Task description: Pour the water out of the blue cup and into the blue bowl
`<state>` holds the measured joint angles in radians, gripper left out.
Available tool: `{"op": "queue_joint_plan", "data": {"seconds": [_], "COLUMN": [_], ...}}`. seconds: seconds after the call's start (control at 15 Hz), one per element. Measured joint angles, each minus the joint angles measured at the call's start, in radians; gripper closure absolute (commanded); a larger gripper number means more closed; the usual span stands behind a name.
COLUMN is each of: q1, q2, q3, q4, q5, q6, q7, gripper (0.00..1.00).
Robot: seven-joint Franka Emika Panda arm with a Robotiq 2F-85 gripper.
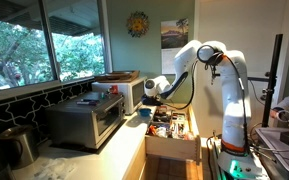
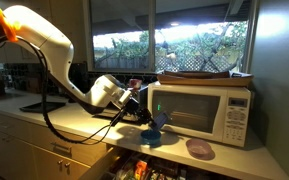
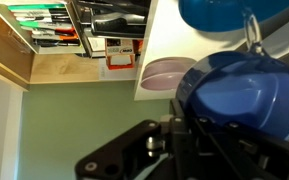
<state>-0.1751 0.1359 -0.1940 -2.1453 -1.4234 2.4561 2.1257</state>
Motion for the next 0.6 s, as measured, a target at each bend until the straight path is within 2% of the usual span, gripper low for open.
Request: {"op": "queue_joint_plan", "data": {"seconds": [0.6], "q1": [0.006], "q2": [0.003], "q3": [0.02], "q4": [-0.002], "q5": [-0.185], "q6": [-0.073], "q7": [0.115], "gripper": [0.99]}}
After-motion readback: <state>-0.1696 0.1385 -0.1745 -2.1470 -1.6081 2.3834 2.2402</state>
